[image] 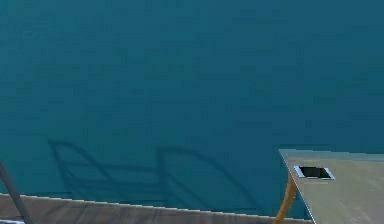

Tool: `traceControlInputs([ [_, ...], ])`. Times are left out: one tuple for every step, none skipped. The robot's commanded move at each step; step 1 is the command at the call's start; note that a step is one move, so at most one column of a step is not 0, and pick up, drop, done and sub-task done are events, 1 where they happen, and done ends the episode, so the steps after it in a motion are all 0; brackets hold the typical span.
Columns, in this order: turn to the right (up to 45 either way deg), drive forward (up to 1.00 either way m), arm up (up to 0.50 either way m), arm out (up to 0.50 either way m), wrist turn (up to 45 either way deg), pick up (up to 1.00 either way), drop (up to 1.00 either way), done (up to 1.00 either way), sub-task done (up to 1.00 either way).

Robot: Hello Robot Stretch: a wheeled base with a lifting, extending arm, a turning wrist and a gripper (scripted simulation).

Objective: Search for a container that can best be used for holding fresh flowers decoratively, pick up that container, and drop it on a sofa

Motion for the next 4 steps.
traceControlInputs([
  [-45.0,0.00,0.00,0.00,0.0,0.00,0.00,0.00,0.00],
  [-39.0,0.00,0.00,0.00,0.0,0.00,0.00,0.00,0.00],
  [0.0,0.05,0.00,0.00,0.0,0.00,0.00,0.00,0.00],
  [-45.0,0.00,0.00,0.00,0.0,0.00,0.00,0.00,0.00],
])
